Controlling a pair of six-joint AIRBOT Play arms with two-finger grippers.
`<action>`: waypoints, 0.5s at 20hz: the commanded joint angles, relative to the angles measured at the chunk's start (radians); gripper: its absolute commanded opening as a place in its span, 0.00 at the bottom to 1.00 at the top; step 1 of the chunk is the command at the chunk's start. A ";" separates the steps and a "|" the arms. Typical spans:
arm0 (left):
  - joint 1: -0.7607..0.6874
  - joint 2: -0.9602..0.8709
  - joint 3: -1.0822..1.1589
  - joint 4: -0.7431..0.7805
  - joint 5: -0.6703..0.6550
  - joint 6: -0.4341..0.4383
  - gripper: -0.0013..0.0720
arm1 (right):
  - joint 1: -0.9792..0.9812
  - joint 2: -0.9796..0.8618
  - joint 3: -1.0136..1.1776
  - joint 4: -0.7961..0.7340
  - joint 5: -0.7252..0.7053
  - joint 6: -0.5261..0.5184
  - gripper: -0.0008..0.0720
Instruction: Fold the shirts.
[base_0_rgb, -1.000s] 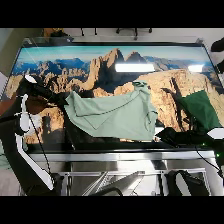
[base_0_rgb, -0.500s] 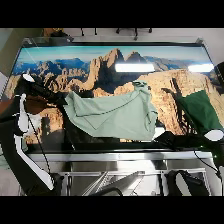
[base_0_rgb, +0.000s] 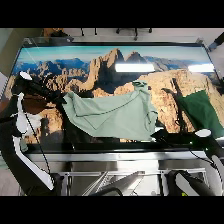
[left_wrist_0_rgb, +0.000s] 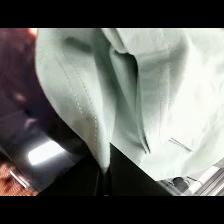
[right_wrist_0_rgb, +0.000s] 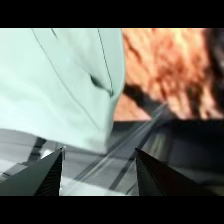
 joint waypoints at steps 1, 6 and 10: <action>0.001 0.001 0.000 0.001 -0.007 -0.020 0.03 | 0.079 -0.167 -0.002 0.166 -0.122 -0.161 0.69; 0.001 0.037 -0.035 -0.001 -0.043 -0.058 0.03 | 0.219 -0.280 0.032 0.435 -0.097 -0.371 0.06; 0.019 0.260 -0.240 -0.035 -0.002 -0.021 0.03 | 0.184 -0.126 0.190 0.544 0.114 -0.328 0.04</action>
